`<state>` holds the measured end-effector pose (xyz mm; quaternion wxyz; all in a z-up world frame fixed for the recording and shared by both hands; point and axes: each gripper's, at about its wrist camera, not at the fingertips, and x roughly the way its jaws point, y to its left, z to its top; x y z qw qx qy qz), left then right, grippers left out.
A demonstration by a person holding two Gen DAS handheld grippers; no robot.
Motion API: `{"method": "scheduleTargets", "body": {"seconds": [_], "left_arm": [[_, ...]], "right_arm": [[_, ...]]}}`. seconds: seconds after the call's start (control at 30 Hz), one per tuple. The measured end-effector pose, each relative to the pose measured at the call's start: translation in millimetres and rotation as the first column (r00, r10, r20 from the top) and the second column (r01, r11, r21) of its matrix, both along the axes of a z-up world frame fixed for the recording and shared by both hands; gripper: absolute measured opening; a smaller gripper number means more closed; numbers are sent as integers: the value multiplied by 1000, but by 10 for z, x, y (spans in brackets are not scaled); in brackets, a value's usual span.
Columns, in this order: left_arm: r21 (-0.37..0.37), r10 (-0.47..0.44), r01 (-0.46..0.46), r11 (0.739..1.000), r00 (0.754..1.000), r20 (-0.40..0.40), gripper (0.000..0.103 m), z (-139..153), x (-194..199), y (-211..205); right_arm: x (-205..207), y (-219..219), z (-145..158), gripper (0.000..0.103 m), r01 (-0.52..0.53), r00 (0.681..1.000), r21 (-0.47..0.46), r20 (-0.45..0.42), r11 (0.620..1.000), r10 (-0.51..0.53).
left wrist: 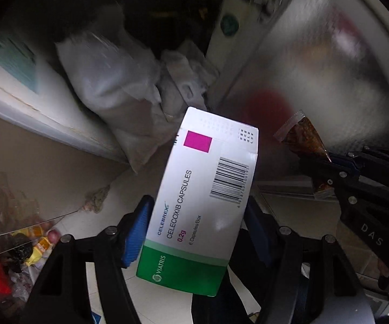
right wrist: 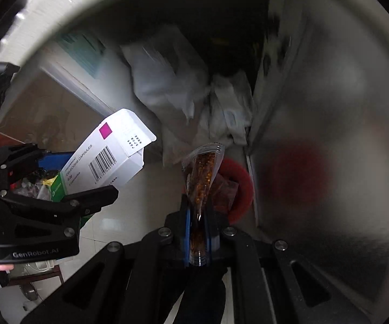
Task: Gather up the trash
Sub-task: 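Carry the medicine box and sauce packet down toward the red bucket, then open both tools to drop the box and packet into the bucket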
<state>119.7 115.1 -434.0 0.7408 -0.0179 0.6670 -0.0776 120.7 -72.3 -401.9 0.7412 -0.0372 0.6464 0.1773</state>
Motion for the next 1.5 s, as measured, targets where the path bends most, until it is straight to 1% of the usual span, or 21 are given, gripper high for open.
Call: {"method": "scheduleTargets", "body": {"seconds": [0.13, 0.27, 0.33, 0.5, 0.57, 0.7, 0.73, 0.77, 0.8, 0.87, 0.97, 1.07, 1.13, 1.23, 1.33, 1.4, 1.43, 1.47, 1.5], "left_arm": [[-16, -38, 38, 999, 999, -21, 65, -388, 23, -77], [-10, -92, 92, 996, 995, -36, 65, -656, 27, -208], [-7, -123, 123, 992, 992, -34, 65, -739, 57, -256], [-22, -189, 188, 982, 982, -29, 66, -797, 101, -355], [-11, -208, 208, 978, 978, -22, 87, -802, 122, -389], [-14, -218, 218, 976, 976, -11, 89, -766, 159, -398], [-10, -215, 215, 976, 976, -7, 94, -764, 171, -390], [-2, -213, 213, 977, 977, -7, 100, -763, 175, -378], [4, -211, 211, 977, 977, -7, 103, -762, 176, -364], [-1, -204, 204, 979, 979, -12, 103, -764, 182, -338], [23, -190, 190, 982, 982, -10, 103, -773, 184, -275], [19, -168, 168, 986, 986, -9, 103, -788, 186, -196], [22, -164, 164, 986, 986, -9, 103, -789, 178, -155], [54, -162, 162, 985, 987, -13, 103, -816, 158, -106], [56, -141, 142, 988, 990, -24, 103, -839, 141, -34], [59, -125, 126, 990, 992, -28, 103, -852, 129, 18], [60, -119, 121, 991, 992, -29, 103, -859, 124, 40], [59, -114, 116, 992, 993, -30, 103, -862, 120, 59], [59, -110, 112, 992, 993, -30, 103, -860, 117, 74]], "right_arm": [[-1, -76, -460, 7, 30, 999, -14, -14, 999, -30], [35, -143, -755, 7, 52, 998, -17, -32, 998, -53], [2, -182, -837, 7, 55, 998, -21, -36, 998, -56], [-125, -293, -930, 7, 69, 997, -21, -37, 997, -70], [-130, -327, -938, 7, 84, 996, -20, -40, 996, -85], [-180, -381, -903, 7, 97, 994, -11, -43, 995, -97], [-174, -376, -903, 7, 95, 995, -10, -41, 995, -96], [-167, -374, -913, 7, 92, 995, -10, -40, 996, -93], [-158, -366, -921, 7, 90, 995, -10, -39, 996, -91], [-144, -358, -937, 7, 86, 996, -11, -39, 996, -86], [-167, -359, -896, 7, 76, 996, -10, -42, 997, -77], [-163, -325, -902, 7, 56, 997, -7, -45, 998, -56], [-150, -280, -927, 7, 39, 998, -5, -46, 999, -39], [-130, -205, -990, 7, 11, 999, -6, -51, 1000, -11], [-122, -155, -1031, 7, -12, 999, -16, -39, 1000, 11], [-122, -122, -1047, 16, -24, 999, -36, -22, 999, 24], [-121, -111, -1061, 30, -28, 1000, -43, -13, 999, 28], [-120, -107, -1067, 49, -32, 999, -44, -7, 999, 31], [-121, -107, -1078, 59, -35, 999, -49, -3, 998, 35]]}}
